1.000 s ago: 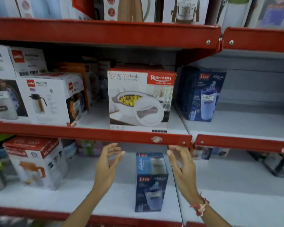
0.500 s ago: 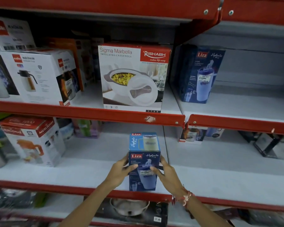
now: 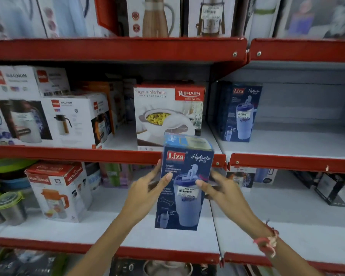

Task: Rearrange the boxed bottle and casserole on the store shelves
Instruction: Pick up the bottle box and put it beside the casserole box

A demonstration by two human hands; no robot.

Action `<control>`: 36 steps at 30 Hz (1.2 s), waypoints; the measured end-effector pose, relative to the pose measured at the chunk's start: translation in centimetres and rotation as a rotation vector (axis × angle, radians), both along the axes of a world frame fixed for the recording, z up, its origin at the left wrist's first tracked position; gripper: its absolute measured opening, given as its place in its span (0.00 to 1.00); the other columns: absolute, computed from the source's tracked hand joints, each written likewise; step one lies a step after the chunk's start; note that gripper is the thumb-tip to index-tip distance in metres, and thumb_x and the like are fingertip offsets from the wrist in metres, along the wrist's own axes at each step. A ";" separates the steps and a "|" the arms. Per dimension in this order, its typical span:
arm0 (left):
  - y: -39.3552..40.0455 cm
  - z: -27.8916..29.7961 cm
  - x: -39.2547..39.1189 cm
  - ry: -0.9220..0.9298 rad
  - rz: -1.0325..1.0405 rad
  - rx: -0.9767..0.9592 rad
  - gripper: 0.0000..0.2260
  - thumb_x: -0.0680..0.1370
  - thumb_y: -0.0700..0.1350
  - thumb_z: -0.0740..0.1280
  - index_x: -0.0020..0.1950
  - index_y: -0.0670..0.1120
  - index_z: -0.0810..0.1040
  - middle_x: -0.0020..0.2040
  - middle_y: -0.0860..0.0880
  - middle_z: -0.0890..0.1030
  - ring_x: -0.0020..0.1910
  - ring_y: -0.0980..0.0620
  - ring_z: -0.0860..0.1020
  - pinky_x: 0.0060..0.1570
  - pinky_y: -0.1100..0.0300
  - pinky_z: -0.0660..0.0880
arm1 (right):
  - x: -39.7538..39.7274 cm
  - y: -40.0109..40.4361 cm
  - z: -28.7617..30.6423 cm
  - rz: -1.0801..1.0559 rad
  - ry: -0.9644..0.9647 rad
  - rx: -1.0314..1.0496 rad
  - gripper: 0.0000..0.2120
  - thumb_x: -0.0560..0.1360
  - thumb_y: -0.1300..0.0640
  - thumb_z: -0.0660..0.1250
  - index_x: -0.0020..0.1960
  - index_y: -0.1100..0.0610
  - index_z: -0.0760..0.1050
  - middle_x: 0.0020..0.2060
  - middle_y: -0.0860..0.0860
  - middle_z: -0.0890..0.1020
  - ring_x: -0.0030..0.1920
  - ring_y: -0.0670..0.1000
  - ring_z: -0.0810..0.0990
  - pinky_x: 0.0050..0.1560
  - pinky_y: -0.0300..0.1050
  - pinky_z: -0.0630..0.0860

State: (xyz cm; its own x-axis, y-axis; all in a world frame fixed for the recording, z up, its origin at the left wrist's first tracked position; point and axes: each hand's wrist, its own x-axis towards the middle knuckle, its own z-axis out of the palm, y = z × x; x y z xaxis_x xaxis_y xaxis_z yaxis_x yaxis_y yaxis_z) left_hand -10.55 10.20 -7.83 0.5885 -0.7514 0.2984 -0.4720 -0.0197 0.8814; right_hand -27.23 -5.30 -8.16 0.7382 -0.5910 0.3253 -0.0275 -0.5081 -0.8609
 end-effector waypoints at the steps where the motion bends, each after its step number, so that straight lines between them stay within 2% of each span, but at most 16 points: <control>1: -0.1 1.3 -0.2 0.011 -0.014 -0.034 0.30 0.70 0.66 0.63 0.71 0.58 0.68 0.51 0.59 0.84 0.46 0.66 0.83 0.42 0.62 0.83 | -0.1 0.1 1.4 -0.011 -0.022 -0.013 0.29 0.68 0.31 0.68 0.67 0.38 0.72 0.57 0.37 0.83 0.55 0.45 0.84 0.56 0.56 0.81; 6: -0.5 6.3 -0.7 0.032 -0.092 -0.162 0.25 0.71 0.60 0.64 0.67 0.55 0.73 0.51 0.54 0.86 0.49 0.56 0.85 0.43 0.56 0.84 | -1.1 0.0 7.3 -0.102 -0.098 -0.131 0.30 0.69 0.34 0.64 0.68 0.43 0.73 0.55 0.40 0.85 0.53 0.40 0.83 0.56 0.52 0.81; 8: -0.7 7.7 -0.8 0.042 -0.119 -0.198 0.24 0.71 0.59 0.64 0.66 0.57 0.73 0.53 0.55 0.85 0.49 0.58 0.84 0.42 0.59 0.83 | -1.4 0.2 8.8 -0.122 -0.132 -0.156 0.30 0.69 0.36 0.63 0.69 0.44 0.73 0.58 0.40 0.83 0.51 0.37 0.83 0.53 0.50 0.83; 11: -0.7 9.0 -1.1 0.032 -0.134 -0.238 0.20 0.70 0.59 0.64 0.63 0.62 0.73 0.51 0.62 0.83 0.48 0.64 0.83 0.38 0.63 0.82 | -1.6 0.5 9.6 -0.170 -0.167 -0.172 0.34 0.67 0.35 0.62 0.70 0.47 0.72 0.59 0.42 0.82 0.50 0.35 0.82 0.50 0.46 0.84; 14: -0.9 9.2 -1.3 0.060 -0.159 -0.244 0.18 0.71 0.58 0.65 0.60 0.64 0.74 0.52 0.61 0.83 0.50 0.62 0.83 0.38 0.63 0.82 | -1.7 0.4 9.4 -0.184 -0.184 -0.169 0.33 0.68 0.38 0.63 0.71 0.48 0.72 0.59 0.43 0.82 0.52 0.37 0.81 0.45 0.38 0.83; 17: -1.6 9.1 -1.5 0.045 -0.169 -0.243 0.21 0.72 0.58 0.65 0.64 0.59 0.74 0.55 0.57 0.84 0.52 0.58 0.83 0.42 0.61 0.83 | -1.9 -0.2 9.4 -0.175 -0.183 -0.157 0.31 0.69 0.40 0.63 0.70 0.49 0.73 0.59 0.43 0.82 0.51 0.35 0.81 0.42 0.32 0.81; 19: -2.6 9.2 -1.8 0.048 -0.188 -0.248 0.21 0.72 0.58 0.65 0.66 0.59 0.73 0.56 0.55 0.84 0.53 0.57 0.83 0.44 0.56 0.84 | -2.2 -0.8 9.7 -0.167 -0.199 -0.131 0.29 0.70 0.41 0.64 0.69 0.46 0.74 0.58 0.41 0.82 0.51 0.32 0.81 0.42 0.32 0.80; 21: -4.1 9.7 -2.1 0.033 -0.236 -0.250 0.21 0.75 0.56 0.64 0.68 0.57 0.71 0.57 0.55 0.83 0.53 0.60 0.82 0.44 0.61 0.83 | -2.7 -2.0 10.2 -0.167 -0.243 -0.080 0.25 0.70 0.43 0.66 0.66 0.45 0.76 0.55 0.41 0.84 0.50 0.32 0.81 0.44 0.33 0.81; 23: -6.5 10.5 -2.6 0.016 -0.284 -0.243 0.21 0.76 0.54 0.64 0.68 0.58 0.70 0.56 0.59 0.82 0.52 0.62 0.82 0.42 0.66 0.81 | -3.3 -3.8 10.9 -0.182 -0.306 -0.022 0.19 0.72 0.46 0.67 0.63 0.42 0.77 0.54 0.41 0.85 0.50 0.38 0.84 0.48 0.41 0.82; 24: -7.8 10.9 -2.8 0.011 -0.311 -0.240 0.20 0.75 0.55 0.65 0.67 0.61 0.69 0.55 0.61 0.81 0.52 0.62 0.82 0.45 0.63 0.82 | -3.6 -5.0 11.1 -0.198 -0.328 -0.008 0.16 0.73 0.48 0.67 0.61 0.41 0.77 0.54 0.41 0.85 0.52 0.41 0.84 0.50 0.45 0.81; 26: -10.8 11.4 -3.2 -0.005 -0.348 -0.223 0.19 0.75 0.53 0.66 0.63 0.67 0.67 0.54 0.65 0.80 0.51 0.62 0.82 0.51 0.55 0.82 | -4.1 -7.4 11.4 -0.221 -0.362 0.019 0.14 0.75 0.52 0.67 0.59 0.40 0.78 0.53 0.40 0.85 0.53 0.44 0.84 0.48 0.44 0.81; 28: -13.8 11.6 -3.2 -0.027 -0.365 -0.204 0.20 0.77 0.50 0.67 0.65 0.65 0.67 0.57 0.59 0.80 0.52 0.61 0.81 0.54 0.52 0.81 | -4.4 -9.7 11.4 -0.241 -0.379 0.061 0.13 0.75 0.54 0.67 0.57 0.40 0.79 0.49 0.38 0.86 0.50 0.41 0.84 0.41 0.37 0.81; 30: -16.7 11.8 -3.0 -0.058 -0.368 -0.168 0.24 0.77 0.49 0.67 0.72 0.57 0.64 0.63 0.50 0.79 0.56 0.52 0.81 0.56 0.47 0.80 | -4.4 -11.9 11.3 -0.268 -0.385 0.089 0.14 0.76 0.55 0.67 0.58 0.41 0.79 0.45 0.36 0.86 0.46 0.38 0.85 0.36 0.34 0.80; 32: -19.3 12.1 -2.8 -0.080 -0.359 -0.143 0.30 0.77 0.50 0.67 0.76 0.52 0.59 0.65 0.45 0.78 0.59 0.44 0.80 0.57 0.42 0.78 | -4.3 -13.9 11.5 -0.286 -0.394 0.108 0.15 0.76 0.57 0.67 0.59 0.43 0.77 0.42 0.34 0.86 0.41 0.36 0.85 0.33 0.32 0.80; 36: -23.4 12.7 -2.7 -0.085 -0.345 -0.127 0.29 0.77 0.50 0.67 0.76 0.49 0.60 0.66 0.43 0.77 0.61 0.44 0.78 0.59 0.43 0.77 | -3.7 -17.5 12.1 -0.326 -0.394 0.119 0.14 0.75 0.58 0.67 0.58 0.43 0.76 0.37 0.33 0.86 0.37 0.34 0.84 0.32 0.31 0.79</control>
State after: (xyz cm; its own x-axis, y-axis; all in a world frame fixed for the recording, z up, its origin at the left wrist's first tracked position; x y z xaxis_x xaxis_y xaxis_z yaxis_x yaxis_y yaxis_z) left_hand -13.24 -13.25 4.85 0.2760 -0.8552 0.4386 -0.5034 0.2601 0.8240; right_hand -30.96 -22.81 3.91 0.3451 -0.8192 0.4580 0.1702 -0.4252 -0.8889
